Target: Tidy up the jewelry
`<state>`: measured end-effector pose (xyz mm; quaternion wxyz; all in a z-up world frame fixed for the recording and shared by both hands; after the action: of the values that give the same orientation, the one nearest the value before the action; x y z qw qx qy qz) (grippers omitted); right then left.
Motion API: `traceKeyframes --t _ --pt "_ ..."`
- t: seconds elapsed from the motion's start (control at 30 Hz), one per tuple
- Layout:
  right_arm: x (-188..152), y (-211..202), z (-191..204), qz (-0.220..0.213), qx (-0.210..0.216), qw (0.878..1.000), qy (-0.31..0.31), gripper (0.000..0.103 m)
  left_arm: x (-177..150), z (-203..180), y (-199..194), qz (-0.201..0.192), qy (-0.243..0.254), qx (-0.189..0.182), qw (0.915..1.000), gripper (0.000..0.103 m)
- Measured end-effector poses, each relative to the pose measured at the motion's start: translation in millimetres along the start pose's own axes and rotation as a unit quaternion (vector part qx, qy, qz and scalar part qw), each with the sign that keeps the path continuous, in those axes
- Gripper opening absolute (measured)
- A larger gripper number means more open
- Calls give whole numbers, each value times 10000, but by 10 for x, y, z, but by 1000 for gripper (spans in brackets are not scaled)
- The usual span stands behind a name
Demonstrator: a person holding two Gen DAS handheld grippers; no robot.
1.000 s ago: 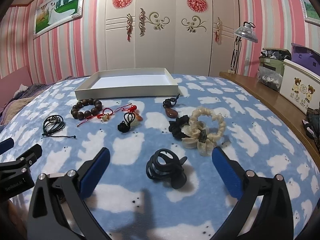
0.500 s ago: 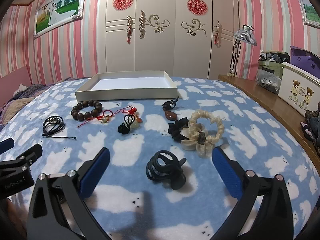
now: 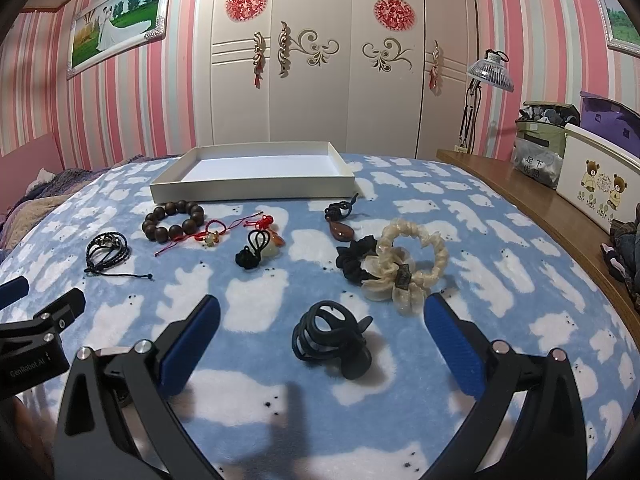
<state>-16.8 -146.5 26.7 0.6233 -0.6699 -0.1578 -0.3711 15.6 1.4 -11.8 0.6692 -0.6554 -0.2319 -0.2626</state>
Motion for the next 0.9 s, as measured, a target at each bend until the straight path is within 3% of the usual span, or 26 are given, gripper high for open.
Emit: traceKeyframes --t 0.9 --pt "7 35 16 48 17 10000 -28 102 -8 5 4 33 -4 -7 10000 100"
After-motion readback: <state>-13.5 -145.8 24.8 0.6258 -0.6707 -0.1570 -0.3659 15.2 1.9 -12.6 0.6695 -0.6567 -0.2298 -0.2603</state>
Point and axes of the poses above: each gripper's, at about its wrist camera, not at the fingertips, and y roughly the way its jaws point, z to its left, x to its top, the point moved 2 cm from there along y, roughly the way its jaws point, and after that the axes turned 12 degrees about z, right-handed, at the moved point
